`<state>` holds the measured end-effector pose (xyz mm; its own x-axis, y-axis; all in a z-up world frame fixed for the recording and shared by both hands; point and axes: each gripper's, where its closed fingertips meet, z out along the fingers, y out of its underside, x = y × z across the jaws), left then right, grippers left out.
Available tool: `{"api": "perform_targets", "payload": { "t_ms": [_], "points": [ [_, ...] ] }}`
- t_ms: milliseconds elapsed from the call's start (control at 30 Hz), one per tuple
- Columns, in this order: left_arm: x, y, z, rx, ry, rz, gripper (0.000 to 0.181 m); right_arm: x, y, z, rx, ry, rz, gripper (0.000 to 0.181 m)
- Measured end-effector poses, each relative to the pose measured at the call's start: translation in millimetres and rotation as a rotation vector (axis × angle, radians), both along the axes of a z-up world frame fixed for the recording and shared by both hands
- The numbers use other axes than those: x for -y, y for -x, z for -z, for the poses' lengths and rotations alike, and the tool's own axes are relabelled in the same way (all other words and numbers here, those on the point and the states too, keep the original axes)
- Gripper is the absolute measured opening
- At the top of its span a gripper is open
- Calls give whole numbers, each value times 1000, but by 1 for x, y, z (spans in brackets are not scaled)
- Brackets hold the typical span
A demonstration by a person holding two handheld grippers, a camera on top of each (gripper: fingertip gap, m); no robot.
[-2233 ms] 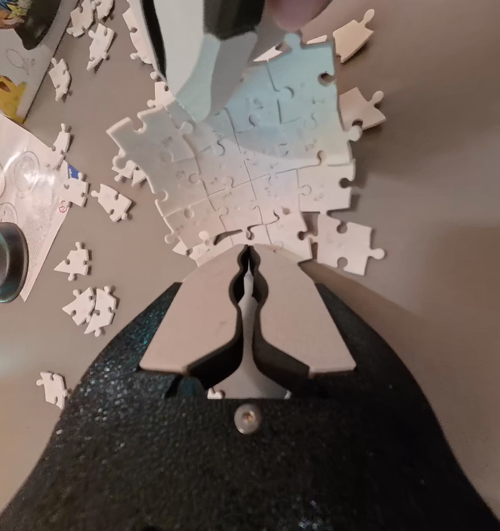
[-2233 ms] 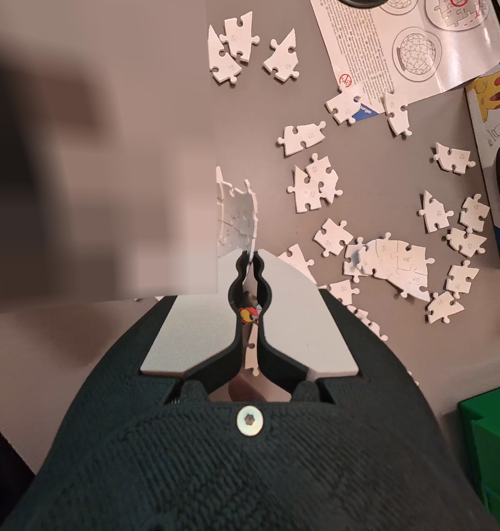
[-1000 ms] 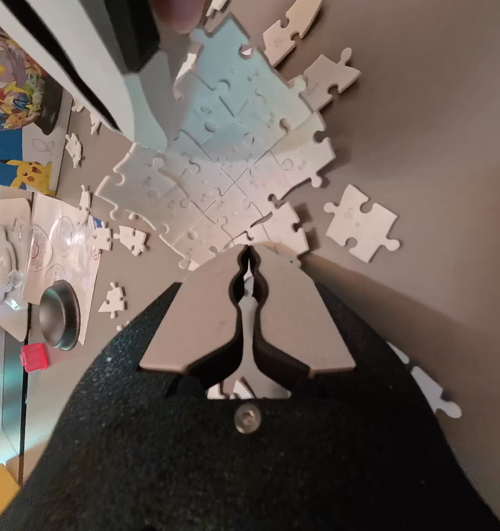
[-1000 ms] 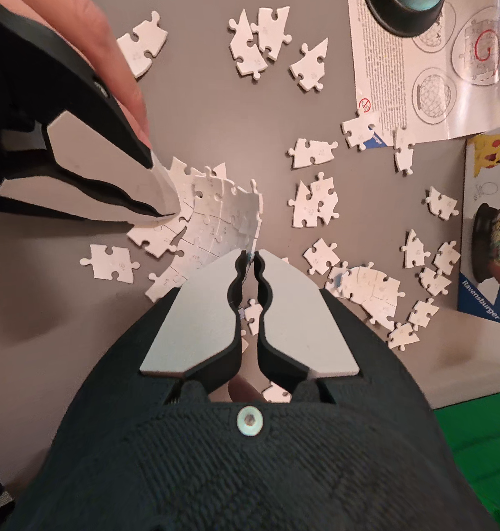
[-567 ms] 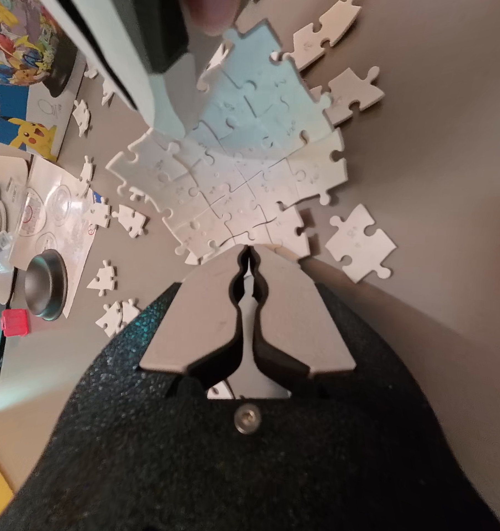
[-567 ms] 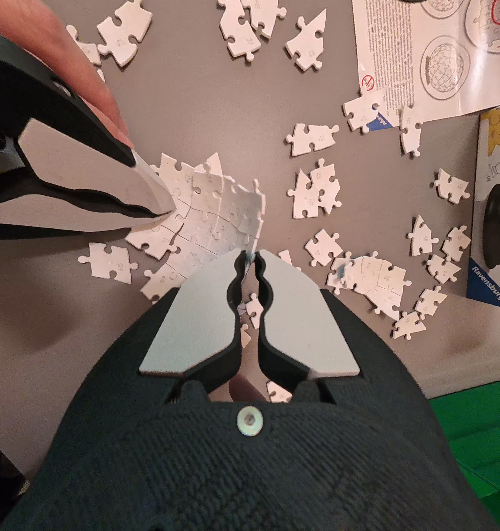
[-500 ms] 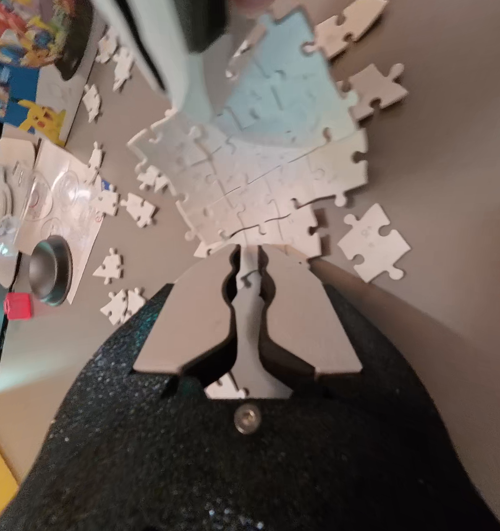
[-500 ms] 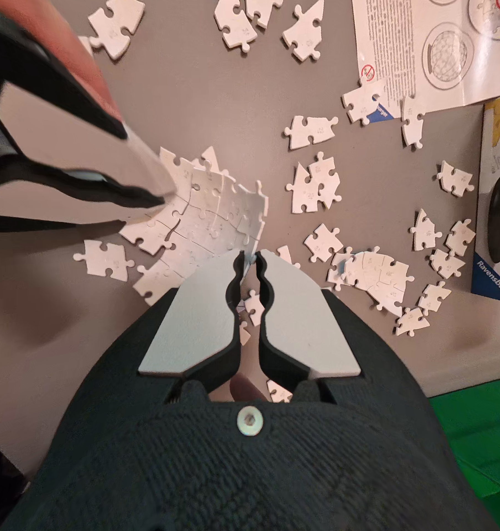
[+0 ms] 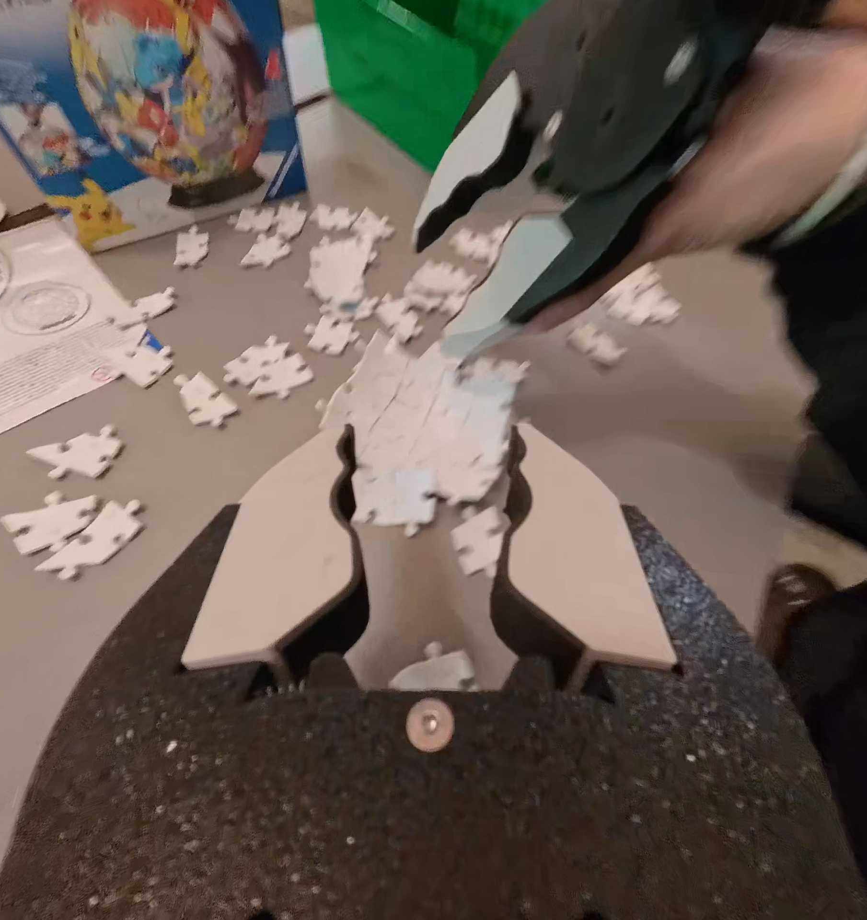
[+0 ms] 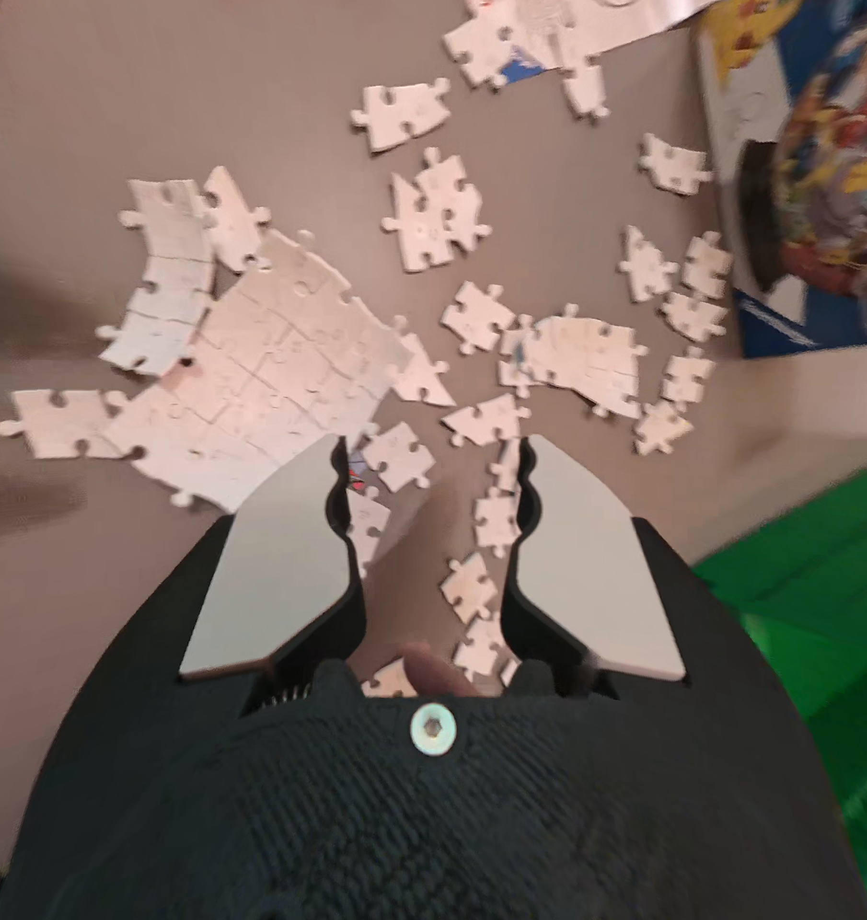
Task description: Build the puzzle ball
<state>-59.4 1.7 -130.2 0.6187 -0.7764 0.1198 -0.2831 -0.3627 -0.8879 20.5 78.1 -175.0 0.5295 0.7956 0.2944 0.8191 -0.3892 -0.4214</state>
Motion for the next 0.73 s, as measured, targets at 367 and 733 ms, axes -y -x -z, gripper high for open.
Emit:
{"api": "perform_targets", "payload": {
  "t_ms": [367, 733],
  "points": [
    [72, -58, -118, 460, 47, 20, 93, 3, -3, -115, 54, -643, 229, 86],
    [111, -24, -141, 430, -77, -98, 101, 52, 27, -154, 78, -810, 219, 82]
  ]
}}
